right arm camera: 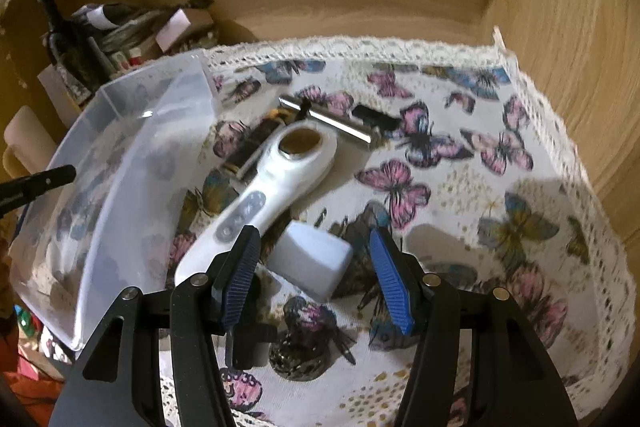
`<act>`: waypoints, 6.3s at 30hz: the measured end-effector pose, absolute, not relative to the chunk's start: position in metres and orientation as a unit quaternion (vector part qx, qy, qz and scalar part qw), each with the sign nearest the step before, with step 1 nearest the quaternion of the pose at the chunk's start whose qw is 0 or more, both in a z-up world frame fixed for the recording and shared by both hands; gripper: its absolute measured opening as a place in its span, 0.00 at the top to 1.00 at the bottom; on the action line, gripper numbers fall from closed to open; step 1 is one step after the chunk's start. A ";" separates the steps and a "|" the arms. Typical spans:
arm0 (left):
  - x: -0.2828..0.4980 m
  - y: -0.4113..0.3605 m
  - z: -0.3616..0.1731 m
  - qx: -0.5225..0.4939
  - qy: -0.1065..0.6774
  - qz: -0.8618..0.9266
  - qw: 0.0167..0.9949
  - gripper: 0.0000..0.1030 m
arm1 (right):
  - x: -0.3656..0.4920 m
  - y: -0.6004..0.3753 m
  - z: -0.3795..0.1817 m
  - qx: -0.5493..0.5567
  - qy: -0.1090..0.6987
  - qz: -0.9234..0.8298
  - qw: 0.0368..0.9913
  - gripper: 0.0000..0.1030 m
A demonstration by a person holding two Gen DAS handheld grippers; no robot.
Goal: Organize rigid objects
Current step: 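Grasp the white plug adapter with the right tool while the left tool holds the box, then carry the plug adapter over the box and open the right tool, then grasp the dark mesh ball with the right tool, then lower the mesh ball into the box and open the right tool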
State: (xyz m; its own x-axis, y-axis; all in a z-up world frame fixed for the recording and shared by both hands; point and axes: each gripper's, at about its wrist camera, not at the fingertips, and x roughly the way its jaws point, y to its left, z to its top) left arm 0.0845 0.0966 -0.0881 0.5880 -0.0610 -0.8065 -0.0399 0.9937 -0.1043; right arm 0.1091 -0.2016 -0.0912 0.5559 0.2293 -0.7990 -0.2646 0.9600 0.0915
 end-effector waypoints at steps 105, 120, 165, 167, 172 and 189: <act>0.080 0.093 -0.091 -0.048 0.430 -0.020 0.901 0.85 | 0.074 -0.191 -0.055 -0.067 0.419 0.106 0.899 0.34; 0.078 0.091 -0.092 -0.048 0.432 -0.017 0.900 0.85 | 0.061 -0.199 -0.102 -0.076 0.489 0.134 0.859 0.69; 0.077 0.089 -0.093 -0.050 0.431 -0.021 0.900 0.85 | 0.130 -0.047 -0.041 -0.153 0.374 0.312 0.860 0.69; 0.077 0.089 -0.093 -0.051 0.431 -0.022 0.901 0.85 | 0.133 -0.041 -0.046 -0.160 0.384 0.318 0.852 0.69; 0.077 0.091 -0.093 -0.052 0.430 -0.025 0.901 0.85 | 0.141 -0.026 -0.058 -0.189 0.409 0.332 0.829 0.69; 0.078 0.093 -0.093 -0.057 0.431 -0.029 0.900 0.84 | 0.148 -0.016 -0.063 -0.213 0.408 0.324 0.826 0.57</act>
State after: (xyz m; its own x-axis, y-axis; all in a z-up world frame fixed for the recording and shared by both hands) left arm 0.0775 0.0926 -0.0926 0.6274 -0.1015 -0.7721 0.0024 0.9917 -0.1283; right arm 0.1481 -0.0157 -0.0635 0.4559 0.3616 -0.8133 -0.7103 0.6984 -0.0876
